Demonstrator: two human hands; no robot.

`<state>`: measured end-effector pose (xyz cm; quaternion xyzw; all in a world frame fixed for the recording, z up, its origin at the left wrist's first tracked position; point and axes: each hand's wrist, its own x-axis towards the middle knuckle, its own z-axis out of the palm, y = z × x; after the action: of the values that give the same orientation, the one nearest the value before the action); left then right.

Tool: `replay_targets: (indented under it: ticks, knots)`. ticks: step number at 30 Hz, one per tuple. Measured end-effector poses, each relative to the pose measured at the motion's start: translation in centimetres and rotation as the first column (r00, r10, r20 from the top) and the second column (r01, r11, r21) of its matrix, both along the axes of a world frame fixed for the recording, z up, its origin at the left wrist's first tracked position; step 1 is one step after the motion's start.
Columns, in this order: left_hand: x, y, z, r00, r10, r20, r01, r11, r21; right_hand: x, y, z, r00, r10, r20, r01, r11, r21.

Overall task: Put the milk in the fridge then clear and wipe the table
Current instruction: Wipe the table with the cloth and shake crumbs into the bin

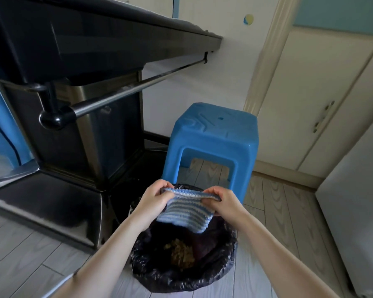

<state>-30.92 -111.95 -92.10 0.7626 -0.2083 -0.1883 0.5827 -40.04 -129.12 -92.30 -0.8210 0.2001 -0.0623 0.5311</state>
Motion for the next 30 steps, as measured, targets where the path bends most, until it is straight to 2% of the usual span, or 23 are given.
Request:
replay_targets:
  ticks: [4,7,12,21,26,30]
  knots:
    - [-0.9,-1.1,2.5,0.994,0.052,0.098,-0.053,0.999,0.007,-0.6,-0.6,3.0,0.998,-0.049,0.04,0.05,0.998,-0.031]
    - [-2.1,-1.7,5.6,0.988,0.068,0.137,-0.074,0.996,0.044,-1.7,-0.5,6.1,0.999,-0.053,0.001,0.053,0.998,-0.017]
    - [-4.3,-2.3,12.8,0.987,0.118,0.107,-0.127,0.988,0.089,-3.0,-0.9,13.3,0.997,-0.054,-0.049,0.052,0.998,-0.044]
    - [-6.6,-4.7,27.9,0.979,0.205,-0.017,-0.205,0.978,0.036,-4.0,-3.3,28.9,0.992,-0.053,-0.115,0.043,0.995,-0.089]
    - [-5.5,-4.9,36.6,0.985,0.169,-0.04,-0.164,0.981,0.105,-2.8,-4.0,37.7,0.987,-0.007,-0.159,-0.012,0.993,-0.12]
    - [-3.3,-3.8,44.5,0.985,0.124,-0.117,-0.108,0.985,0.135,-0.3,-3.8,45.1,0.981,0.06,-0.185,-0.082,0.99,-0.116]
